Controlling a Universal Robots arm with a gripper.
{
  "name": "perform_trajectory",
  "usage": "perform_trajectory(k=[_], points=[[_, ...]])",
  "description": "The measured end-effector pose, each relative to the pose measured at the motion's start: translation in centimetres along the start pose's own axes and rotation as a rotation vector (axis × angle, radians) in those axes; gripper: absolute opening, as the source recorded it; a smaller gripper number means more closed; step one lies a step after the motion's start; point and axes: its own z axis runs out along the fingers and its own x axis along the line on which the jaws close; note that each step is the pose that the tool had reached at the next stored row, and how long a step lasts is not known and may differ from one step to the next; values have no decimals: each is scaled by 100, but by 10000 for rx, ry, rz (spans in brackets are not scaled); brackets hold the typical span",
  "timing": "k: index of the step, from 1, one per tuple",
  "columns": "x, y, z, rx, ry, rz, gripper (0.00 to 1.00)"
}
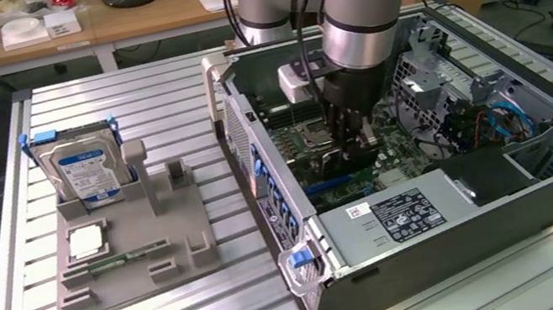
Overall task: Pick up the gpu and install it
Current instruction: 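Insert the gpu into the slot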
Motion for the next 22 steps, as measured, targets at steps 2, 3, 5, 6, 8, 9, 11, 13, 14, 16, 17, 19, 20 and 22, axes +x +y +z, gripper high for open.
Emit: perform_trajectory(k=[2, 3, 5, 6, 8, 9, 11, 13, 14, 16, 17, 19, 20, 22], points=[[-2, 6, 2, 0, -2, 7, 26], [-2, 6, 4, 0, -1, 12, 26], [-3, 7, 13, 1, -2, 37, 26], [-2, 9, 19, 0, 0, 56, 26], [-2, 10, 30, 1, 1, 91, 26], [-2, 10, 34, 0, 2, 108, 26], [-2, 10, 38, 0, 5, 133, 26], [-2, 10, 41, 1, 3, 143, 26], [-2, 10, 46, 2, 0, 149, 26], [-2, 11, 54, 1, 3, 163, 26], [-2, 11, 54, 1, 5, 165, 26], [-2, 11, 56, 0, 5, 166, 26], [-2, 11, 62, 3, 0, 166, 26], [-2, 14, 66, 1, 4, 170, 26]])
